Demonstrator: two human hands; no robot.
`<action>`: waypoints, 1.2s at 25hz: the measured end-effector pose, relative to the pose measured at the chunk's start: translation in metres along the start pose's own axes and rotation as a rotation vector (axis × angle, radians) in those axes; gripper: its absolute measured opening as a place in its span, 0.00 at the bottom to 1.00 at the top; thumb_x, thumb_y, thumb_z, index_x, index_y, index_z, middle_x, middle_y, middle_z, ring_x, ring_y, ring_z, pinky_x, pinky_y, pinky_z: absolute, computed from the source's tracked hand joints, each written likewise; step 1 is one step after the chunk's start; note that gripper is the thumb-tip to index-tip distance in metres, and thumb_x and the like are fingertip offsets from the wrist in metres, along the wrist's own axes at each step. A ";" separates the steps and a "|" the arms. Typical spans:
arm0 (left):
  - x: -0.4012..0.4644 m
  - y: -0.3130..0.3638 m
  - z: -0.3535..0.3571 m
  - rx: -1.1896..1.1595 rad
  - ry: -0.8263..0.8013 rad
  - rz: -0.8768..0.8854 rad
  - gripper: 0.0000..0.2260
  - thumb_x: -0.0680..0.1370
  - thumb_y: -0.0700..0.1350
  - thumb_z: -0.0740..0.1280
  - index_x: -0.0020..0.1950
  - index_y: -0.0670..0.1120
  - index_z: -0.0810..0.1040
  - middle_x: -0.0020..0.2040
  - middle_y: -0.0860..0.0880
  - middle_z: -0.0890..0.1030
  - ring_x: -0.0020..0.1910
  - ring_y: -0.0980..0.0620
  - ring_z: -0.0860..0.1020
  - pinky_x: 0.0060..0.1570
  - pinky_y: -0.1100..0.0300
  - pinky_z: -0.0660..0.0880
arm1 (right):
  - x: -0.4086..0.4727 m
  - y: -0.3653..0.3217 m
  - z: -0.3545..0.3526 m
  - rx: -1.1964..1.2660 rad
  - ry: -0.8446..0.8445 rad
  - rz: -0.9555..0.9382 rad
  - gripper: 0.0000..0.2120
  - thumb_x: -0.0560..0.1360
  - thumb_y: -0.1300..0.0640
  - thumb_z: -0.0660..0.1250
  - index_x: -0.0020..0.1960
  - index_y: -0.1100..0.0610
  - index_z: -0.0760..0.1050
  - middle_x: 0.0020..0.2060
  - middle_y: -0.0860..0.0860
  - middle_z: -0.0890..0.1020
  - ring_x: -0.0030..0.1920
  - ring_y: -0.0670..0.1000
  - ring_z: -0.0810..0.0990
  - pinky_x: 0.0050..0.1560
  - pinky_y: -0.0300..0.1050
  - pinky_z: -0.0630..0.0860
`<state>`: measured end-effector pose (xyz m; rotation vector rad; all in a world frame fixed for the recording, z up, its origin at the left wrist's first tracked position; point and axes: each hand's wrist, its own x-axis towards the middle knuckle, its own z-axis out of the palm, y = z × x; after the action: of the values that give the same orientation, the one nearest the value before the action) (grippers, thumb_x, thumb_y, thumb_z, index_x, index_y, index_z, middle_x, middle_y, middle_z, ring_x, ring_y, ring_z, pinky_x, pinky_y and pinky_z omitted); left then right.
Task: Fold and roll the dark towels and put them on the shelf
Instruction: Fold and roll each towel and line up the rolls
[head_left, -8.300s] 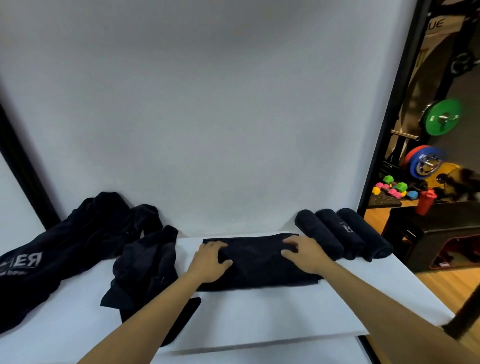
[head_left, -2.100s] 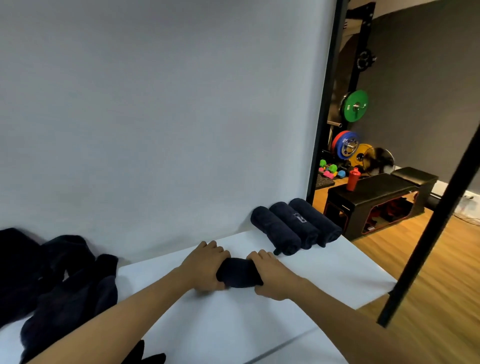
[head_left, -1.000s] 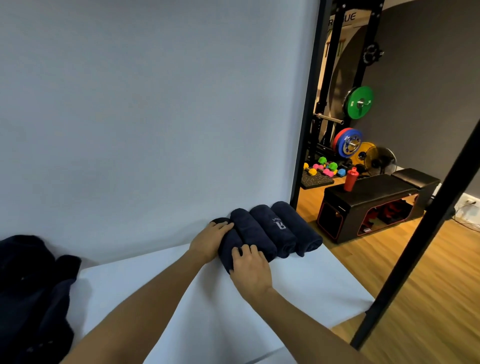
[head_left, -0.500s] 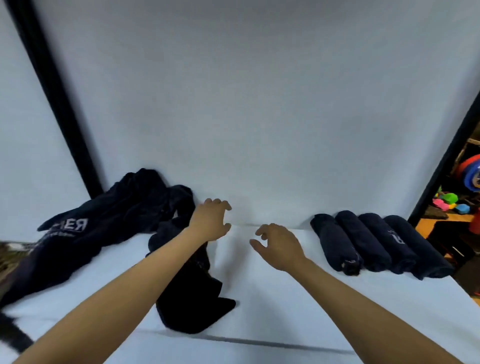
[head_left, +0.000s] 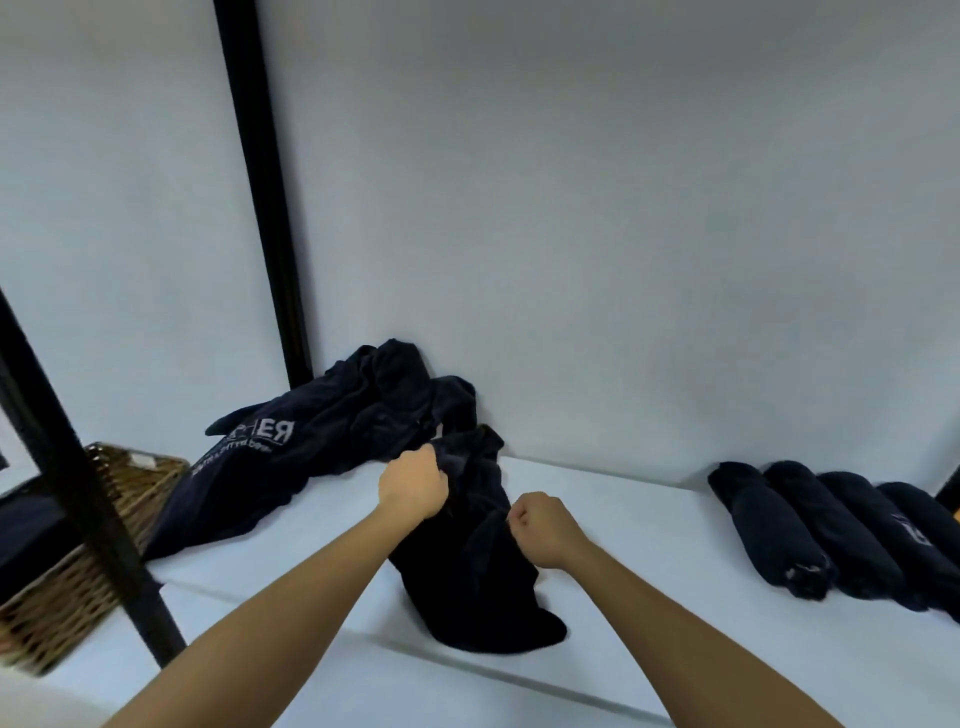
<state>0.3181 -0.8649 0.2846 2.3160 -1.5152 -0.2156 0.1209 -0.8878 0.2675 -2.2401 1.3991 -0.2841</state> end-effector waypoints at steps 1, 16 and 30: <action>0.003 0.008 -0.004 -0.088 0.005 0.003 0.15 0.81 0.48 0.61 0.66 0.44 0.72 0.56 0.43 0.80 0.53 0.42 0.79 0.47 0.55 0.74 | -0.001 0.006 -0.010 -0.023 0.015 0.000 0.10 0.78 0.59 0.56 0.40 0.60 0.71 0.41 0.57 0.80 0.42 0.57 0.79 0.41 0.48 0.73; 0.016 0.114 0.046 -0.643 -0.143 0.005 0.10 0.83 0.41 0.60 0.60 0.43 0.78 0.52 0.44 0.81 0.39 0.44 0.81 0.37 0.56 0.82 | -0.099 0.128 -0.099 0.151 0.107 0.241 0.13 0.78 0.52 0.57 0.37 0.56 0.64 0.34 0.49 0.72 0.35 0.48 0.68 0.38 0.49 0.69; -0.043 0.114 0.072 0.120 -0.273 0.108 0.28 0.73 0.66 0.64 0.62 0.46 0.76 0.65 0.46 0.71 0.67 0.44 0.68 0.52 0.53 0.74 | -0.035 0.090 -0.050 -0.378 0.182 0.277 0.15 0.73 0.44 0.65 0.39 0.54 0.68 0.41 0.51 0.78 0.43 0.53 0.77 0.43 0.45 0.71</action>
<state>0.1797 -0.8827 0.2583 2.3637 -1.8253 -0.4380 0.0133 -0.9038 0.2682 -2.3119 1.9777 -0.1398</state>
